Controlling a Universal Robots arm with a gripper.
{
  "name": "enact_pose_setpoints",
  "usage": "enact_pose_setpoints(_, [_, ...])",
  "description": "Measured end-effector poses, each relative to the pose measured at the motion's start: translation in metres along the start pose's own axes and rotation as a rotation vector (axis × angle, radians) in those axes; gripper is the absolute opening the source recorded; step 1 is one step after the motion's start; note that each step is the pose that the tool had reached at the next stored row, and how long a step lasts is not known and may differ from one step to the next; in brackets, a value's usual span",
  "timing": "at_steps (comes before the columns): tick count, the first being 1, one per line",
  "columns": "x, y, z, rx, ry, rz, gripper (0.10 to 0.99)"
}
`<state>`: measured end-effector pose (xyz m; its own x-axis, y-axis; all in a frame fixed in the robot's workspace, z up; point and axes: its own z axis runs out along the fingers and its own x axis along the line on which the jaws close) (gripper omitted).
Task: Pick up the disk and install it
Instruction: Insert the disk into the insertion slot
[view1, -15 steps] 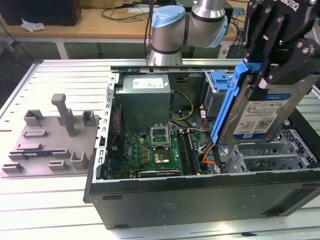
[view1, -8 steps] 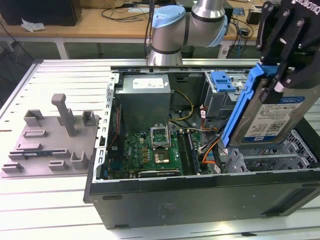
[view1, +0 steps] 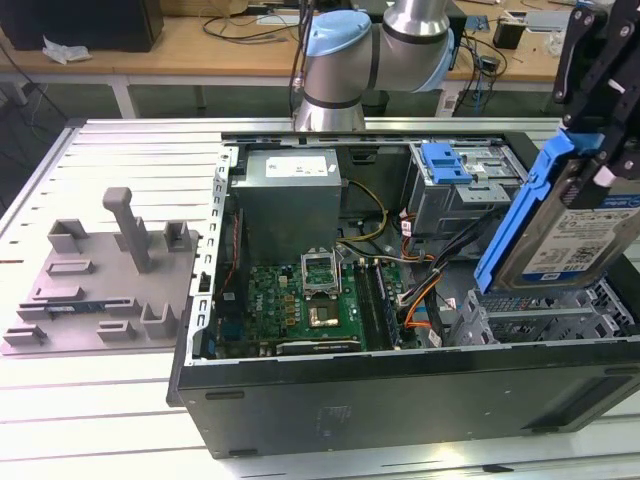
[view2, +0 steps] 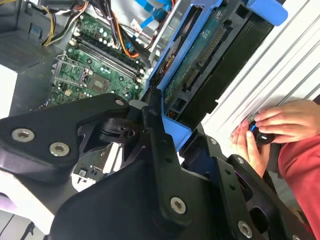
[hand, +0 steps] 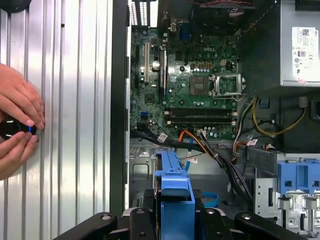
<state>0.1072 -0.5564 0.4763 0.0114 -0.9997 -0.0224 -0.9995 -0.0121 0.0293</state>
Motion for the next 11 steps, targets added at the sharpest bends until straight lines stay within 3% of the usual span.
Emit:
enact_pose_setpoints(5, [0.0009,-0.0075,0.0008,0.000,-0.0037,0.000,0.369])
enact_pose_setpoints(11, [0.0012,-0.0080,0.0009,0.000,-0.0039,0.000,0.369])
